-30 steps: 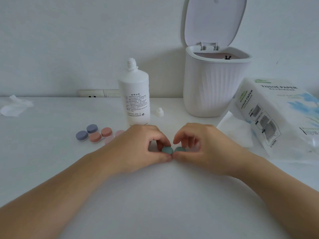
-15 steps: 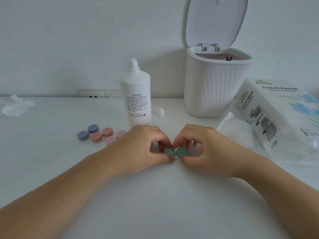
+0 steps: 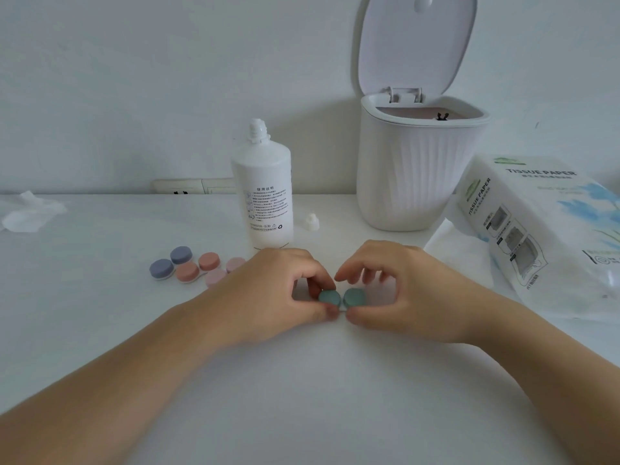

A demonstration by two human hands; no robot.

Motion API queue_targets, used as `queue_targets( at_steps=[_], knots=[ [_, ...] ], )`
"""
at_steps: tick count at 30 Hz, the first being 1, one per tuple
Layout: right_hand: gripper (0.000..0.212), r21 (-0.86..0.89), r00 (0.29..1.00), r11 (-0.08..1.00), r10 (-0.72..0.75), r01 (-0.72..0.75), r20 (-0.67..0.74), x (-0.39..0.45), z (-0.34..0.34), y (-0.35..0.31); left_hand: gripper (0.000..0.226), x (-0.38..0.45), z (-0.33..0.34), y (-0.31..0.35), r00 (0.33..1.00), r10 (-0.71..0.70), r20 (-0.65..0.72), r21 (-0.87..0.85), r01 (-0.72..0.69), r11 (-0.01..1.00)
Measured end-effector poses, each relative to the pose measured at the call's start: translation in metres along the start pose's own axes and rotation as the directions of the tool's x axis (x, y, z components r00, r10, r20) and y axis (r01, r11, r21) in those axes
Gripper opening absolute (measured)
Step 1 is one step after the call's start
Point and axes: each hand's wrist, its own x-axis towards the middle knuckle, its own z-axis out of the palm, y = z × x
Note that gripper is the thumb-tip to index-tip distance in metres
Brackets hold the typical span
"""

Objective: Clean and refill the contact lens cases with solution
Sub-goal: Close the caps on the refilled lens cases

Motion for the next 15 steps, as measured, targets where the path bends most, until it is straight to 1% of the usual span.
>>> queue_targets(
  at_steps=[2, 5, 6, 9, 10, 11, 12, 15],
  knots=[
    [0.037, -0.045, 0.999, 0.999, 0.028, -0.029, -0.018, 0.0012, 0.0015, 0.0019, 0.018, 0.0002, -0.0001, 0.0007, 1.000, -0.005, 0.001, 0.000, 0.005, 1.000],
    [0.025, -0.090, 0.999, 0.995, 0.034, -0.035, -0.019, 0.0024, 0.0032, 0.0033, 0.017, 0.0002, -0.0005, 0.0019, 1.000, -0.012, 0.009, -0.003, 0.012, 1.000],
    [0.030, -0.086, 1.000, 0.996, 0.030, -0.030, -0.002, 0.0019, 0.0023, 0.0037, 0.017, 0.0002, -0.0007, 0.0022, 1.000, -0.013, 0.011, -0.006, 0.013, 1.000],
    [0.063, -0.081, 0.998, 0.996, 0.031, -0.027, 0.059, -0.0002, -0.0007, 0.0049, 0.018, -0.0001, -0.0009, 0.0026, 1.000, -0.013, 0.009, -0.014, 0.013, 1.000],
    [0.067, -0.079, 0.998, 0.996, 0.036, -0.032, 0.054, -0.0002, -0.0002, 0.0048, 0.018, -0.0002, -0.0010, 0.0029, 1.000, -0.012, 0.006, -0.013, 0.012, 1.000],
    [0.065, -0.082, 0.998, 0.996, 0.040, -0.037, 0.041, 0.0002, 0.0009, 0.0052, 0.018, -0.0004, -0.0011, 0.0033, 1.000, -0.011, 0.003, -0.013, 0.011, 1.000],
    [0.058, -0.091, 0.999, 0.995, 0.037, -0.035, 0.023, 0.0010, 0.0023, 0.0057, 0.019, -0.0004, -0.0012, 0.0037, 1.000, -0.010, 0.000, -0.014, 0.010, 1.000],
    [0.028, -0.121, 1.000, 0.993, 0.007, -0.007, -0.004, 0.0029, 0.0045, 0.0055, 0.019, -0.0002, -0.0014, 0.0051, 1.000, -0.010, -0.002, -0.008, 0.009, 1.000]
  ],
)
